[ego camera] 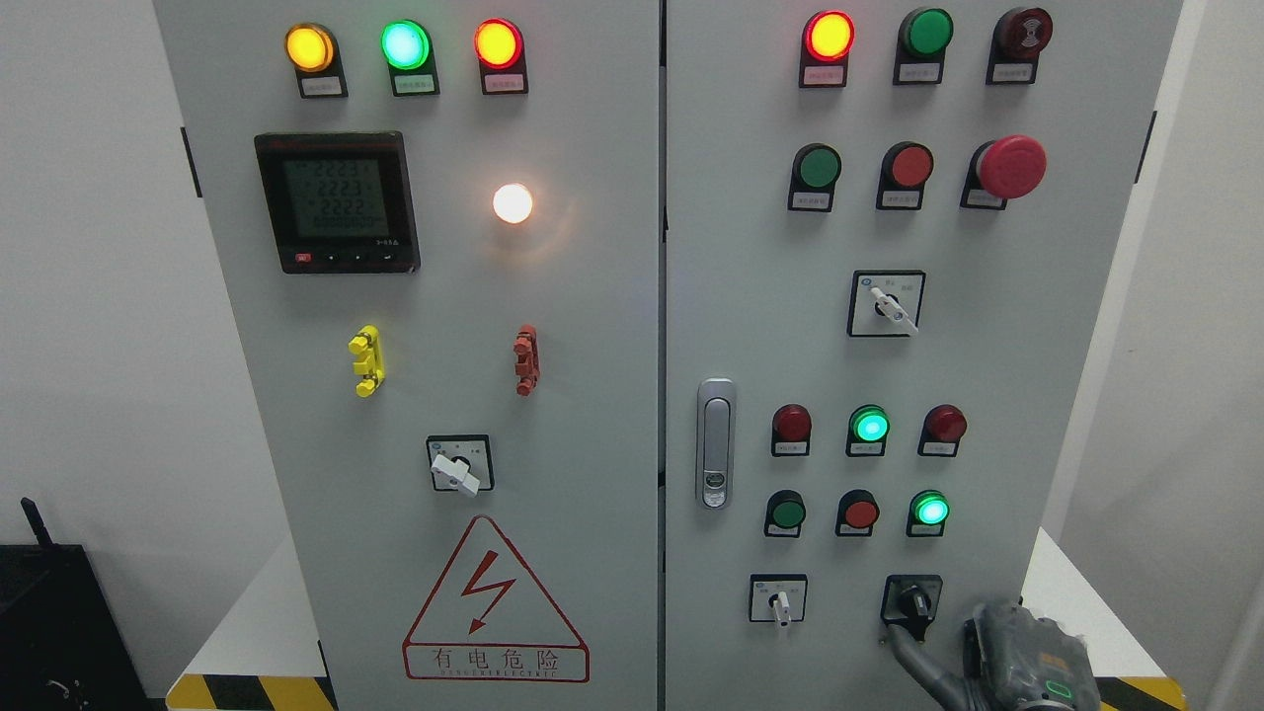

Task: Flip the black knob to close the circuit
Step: 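Grip the black knob with the right hand and twist it, then release the knob and lower the right hand away from the cabinet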

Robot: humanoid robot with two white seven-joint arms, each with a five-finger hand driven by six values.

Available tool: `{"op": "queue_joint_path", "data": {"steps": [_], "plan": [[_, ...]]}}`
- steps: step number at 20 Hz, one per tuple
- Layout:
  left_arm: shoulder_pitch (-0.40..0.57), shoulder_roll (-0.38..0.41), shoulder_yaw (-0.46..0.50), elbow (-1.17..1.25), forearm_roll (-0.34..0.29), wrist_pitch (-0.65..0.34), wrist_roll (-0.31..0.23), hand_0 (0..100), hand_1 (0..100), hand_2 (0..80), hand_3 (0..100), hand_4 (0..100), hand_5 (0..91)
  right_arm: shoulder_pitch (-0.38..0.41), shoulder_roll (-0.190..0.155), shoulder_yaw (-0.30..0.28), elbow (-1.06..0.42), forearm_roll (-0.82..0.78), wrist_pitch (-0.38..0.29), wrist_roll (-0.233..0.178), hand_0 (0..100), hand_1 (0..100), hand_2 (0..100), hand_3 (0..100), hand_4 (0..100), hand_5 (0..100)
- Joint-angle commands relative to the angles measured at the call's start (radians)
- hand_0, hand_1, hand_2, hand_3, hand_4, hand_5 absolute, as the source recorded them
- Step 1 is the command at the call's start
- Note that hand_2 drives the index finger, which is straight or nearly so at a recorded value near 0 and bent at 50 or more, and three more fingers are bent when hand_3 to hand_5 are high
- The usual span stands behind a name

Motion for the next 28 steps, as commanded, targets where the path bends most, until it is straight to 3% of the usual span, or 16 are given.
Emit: {"op": "queue_joint_path", "data": {"steps": [1, 7, 28], "plan": [[0.034, 0.0, 0.011, -0.034, 0.008, 0.0, 0.0, 0, 0, 0.0, 5, 3, 0.0, -0.002, -0.017, -0.014, 0.005, -0.005, -0.001, 0.005, 0, 0, 90, 100, 85, 91], [0.034, 0.001, 0.011, -0.034, 0.008, 0.0, 0.0, 0, 0, 0.0, 5, 3, 0.0, -0.002, -0.023, -0.047, 0.004, -0.008, -0.006, 0.01, 0, 0, 90, 100, 85, 91], [0.034, 0.0, 0.011, -0.034, 0.008, 0.0, 0.0, 0, 0, 0.0, 5, 3, 0.0, 0.001, -0.015, -0.038, -0.01, -0.01, -0.001, 0.0, 0, 0, 90, 100, 85, 92]]}}
